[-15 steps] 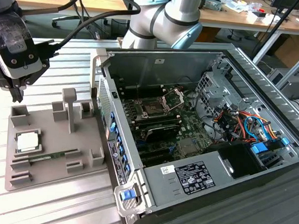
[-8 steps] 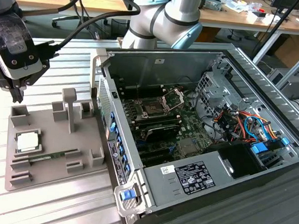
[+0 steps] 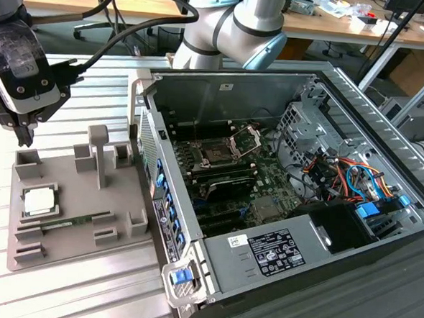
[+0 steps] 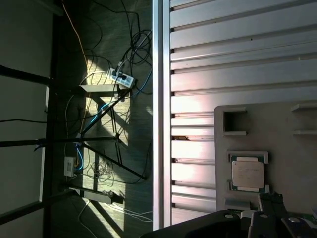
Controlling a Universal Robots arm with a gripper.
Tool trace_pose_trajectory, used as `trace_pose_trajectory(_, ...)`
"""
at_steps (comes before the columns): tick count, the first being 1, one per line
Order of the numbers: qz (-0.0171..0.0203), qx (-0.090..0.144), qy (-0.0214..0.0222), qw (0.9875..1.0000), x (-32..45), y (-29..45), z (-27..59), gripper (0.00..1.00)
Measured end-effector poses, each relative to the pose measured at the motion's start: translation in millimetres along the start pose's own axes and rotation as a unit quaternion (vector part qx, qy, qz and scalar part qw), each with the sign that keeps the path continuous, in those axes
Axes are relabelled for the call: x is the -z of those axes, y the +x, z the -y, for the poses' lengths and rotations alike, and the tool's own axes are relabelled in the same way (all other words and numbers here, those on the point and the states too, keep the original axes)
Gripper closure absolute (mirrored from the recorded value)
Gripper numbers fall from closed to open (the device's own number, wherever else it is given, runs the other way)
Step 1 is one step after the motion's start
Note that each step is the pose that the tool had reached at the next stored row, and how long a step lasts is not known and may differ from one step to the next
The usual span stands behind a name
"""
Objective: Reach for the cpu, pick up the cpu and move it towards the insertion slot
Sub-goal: 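Reach for the cpu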
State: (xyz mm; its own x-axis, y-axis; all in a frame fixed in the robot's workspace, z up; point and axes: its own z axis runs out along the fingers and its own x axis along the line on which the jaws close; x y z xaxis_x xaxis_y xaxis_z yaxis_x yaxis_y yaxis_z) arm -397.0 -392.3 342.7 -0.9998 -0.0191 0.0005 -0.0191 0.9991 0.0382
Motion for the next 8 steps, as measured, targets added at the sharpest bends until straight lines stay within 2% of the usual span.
trace_pose_trajectory(8, 0.0, 0.0, 0.0, 1.0, -1.9, 0.0, 0.1, 0.89)
